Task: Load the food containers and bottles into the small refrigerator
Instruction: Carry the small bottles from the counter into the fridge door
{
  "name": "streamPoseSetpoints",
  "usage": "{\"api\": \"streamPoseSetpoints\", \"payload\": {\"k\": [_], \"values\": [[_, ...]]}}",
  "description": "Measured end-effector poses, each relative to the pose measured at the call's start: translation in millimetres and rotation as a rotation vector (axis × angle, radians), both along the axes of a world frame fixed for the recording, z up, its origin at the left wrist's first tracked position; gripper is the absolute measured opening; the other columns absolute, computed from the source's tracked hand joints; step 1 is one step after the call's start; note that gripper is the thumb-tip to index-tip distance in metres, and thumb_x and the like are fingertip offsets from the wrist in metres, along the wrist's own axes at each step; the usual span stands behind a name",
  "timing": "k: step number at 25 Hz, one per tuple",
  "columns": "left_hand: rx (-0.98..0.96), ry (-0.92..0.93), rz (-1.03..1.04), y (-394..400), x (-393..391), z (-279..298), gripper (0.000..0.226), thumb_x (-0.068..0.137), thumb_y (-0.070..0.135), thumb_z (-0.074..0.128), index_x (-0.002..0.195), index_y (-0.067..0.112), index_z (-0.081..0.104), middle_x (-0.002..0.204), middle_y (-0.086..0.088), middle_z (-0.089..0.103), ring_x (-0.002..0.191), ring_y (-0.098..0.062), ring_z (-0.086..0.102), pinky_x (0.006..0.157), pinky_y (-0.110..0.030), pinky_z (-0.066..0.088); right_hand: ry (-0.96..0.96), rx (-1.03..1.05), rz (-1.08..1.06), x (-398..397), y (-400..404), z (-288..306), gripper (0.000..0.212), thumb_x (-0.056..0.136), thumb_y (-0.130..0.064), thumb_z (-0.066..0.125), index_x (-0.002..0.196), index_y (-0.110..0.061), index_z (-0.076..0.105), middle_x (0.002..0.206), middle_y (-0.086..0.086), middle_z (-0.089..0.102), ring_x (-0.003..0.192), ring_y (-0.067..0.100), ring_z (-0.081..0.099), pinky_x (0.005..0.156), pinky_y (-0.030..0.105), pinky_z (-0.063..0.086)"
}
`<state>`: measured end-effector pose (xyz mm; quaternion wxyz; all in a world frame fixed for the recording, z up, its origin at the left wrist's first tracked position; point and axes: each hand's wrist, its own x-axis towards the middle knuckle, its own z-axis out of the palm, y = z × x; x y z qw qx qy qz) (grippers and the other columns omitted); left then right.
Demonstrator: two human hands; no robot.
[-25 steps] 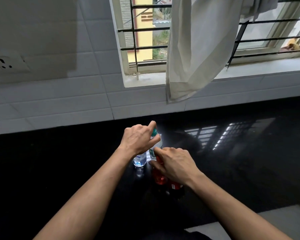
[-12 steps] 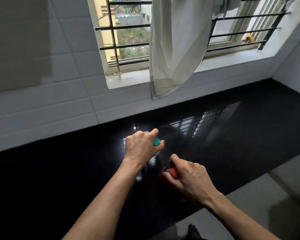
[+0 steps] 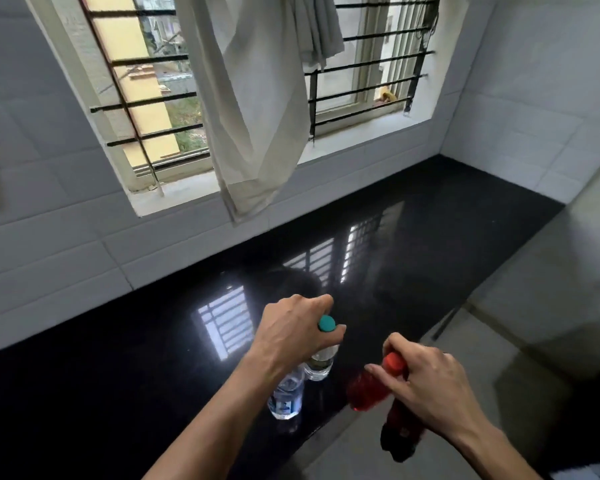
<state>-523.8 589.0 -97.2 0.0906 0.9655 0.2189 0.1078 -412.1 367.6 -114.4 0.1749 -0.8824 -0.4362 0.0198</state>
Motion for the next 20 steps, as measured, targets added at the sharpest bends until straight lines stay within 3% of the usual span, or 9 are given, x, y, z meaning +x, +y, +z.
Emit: {"api": "streamPoseSetpoints", "payload": {"k": [3, 5, 8, 11, 13, 17, 20], "values": [[-0.049, 0.04, -0.097, -72, 49, 0, 0.05, 0.087, 0.078, 0.055, 0.089, 0.029, 0.048, 0.074, 0.007, 0.062, 0.072, -0.017, 0.059, 0.063, -0.034, 0.043, 0.052, 0.063, -0.126, 24, -75, -2, 0.042, 0.087, -0.074, 0.063, 0.087, -0.036, 0.045, 0.069, -0.017, 0.055, 0.063, 0.004, 0.053, 0.059, 0.028, 0.044], [-0.058, 0.092, -0.205, -126, 88, -7, 0.05, 0.084, 0.08, 0.054, 0.088, 0.03, 0.047, 0.074, 0.006, 0.061, 0.075, -0.019, 0.062, 0.064, -0.035, 0.048, 0.116, 0.084, -0.223, 41, -134, -9, 0.04, 0.088, -0.071, 0.065, 0.089, -0.036, 0.045, 0.075, -0.015, 0.057, 0.068, 0.004, 0.055, 0.064, 0.032, 0.049], [-0.057, 0.204, -0.389, -202, 148, -24, 0.048, 0.082, 0.079, 0.057, 0.092, 0.033, 0.047, 0.086, 0.005, 0.067, 0.086, -0.024, 0.069, 0.067, -0.036, 0.05, 0.109, 0.008, -0.391, 58, -215, -28, 0.039, 0.09, -0.072, 0.059, 0.095, -0.036, 0.044, 0.085, -0.014, 0.055, 0.078, 0.008, 0.058, 0.066, 0.032, 0.047], [0.006, 0.266, -0.58, -288, 205, -42, 0.052, 0.081, 0.079, 0.058, 0.091, 0.031, 0.04, 0.091, 0.001, 0.071, 0.091, -0.03, 0.071, 0.065, -0.036, 0.041, 0.183, -0.056, -0.57, 59, -301, -57, 0.036, 0.093, -0.067, 0.059, 0.103, -0.034, 0.051, 0.091, -0.013, 0.051, 0.087, 0.013, 0.064, 0.065, 0.032, 0.039], [0.044, 0.262, -0.712, -349, 241, -58, 0.053, 0.082, 0.08, 0.055, 0.092, 0.031, 0.037, 0.091, 0.001, 0.073, 0.092, -0.03, 0.072, 0.064, -0.036, 0.042, 0.194, -0.109, -0.726, 56, -356, -73, 0.037, 0.093, -0.066, 0.06, 0.112, -0.035, 0.055, 0.099, -0.013, 0.057, 0.091, 0.016, 0.066, 0.068, 0.034, 0.046], [0.072, 0.268, -0.994, -452, 287, -88, 0.052, 0.086, 0.081, 0.054, 0.093, 0.034, 0.035, 0.094, 0.005, 0.075, 0.092, -0.026, 0.074, 0.061, -0.036, 0.04, 0.249, -0.107, -1.011, 35, -443, -108, 0.035, 0.087, -0.059, 0.071, 0.107, -0.034, 0.057, 0.094, -0.009, 0.062, 0.079, 0.019, 0.067, 0.063, 0.034, 0.051], [0.02, 0.342, -1.169, -520, 319, -108, 0.051, 0.086, 0.083, 0.058, 0.094, 0.037, 0.036, 0.091, 0.006, 0.073, 0.087, -0.025, 0.073, 0.063, -0.035, 0.048, 0.331, -0.084, -1.225, 19, -484, -121, 0.034, 0.089, -0.06, 0.068, 0.106, -0.033, 0.057, 0.093, -0.006, 0.061, 0.079, 0.018, 0.066, 0.065, 0.035, 0.052]]}}
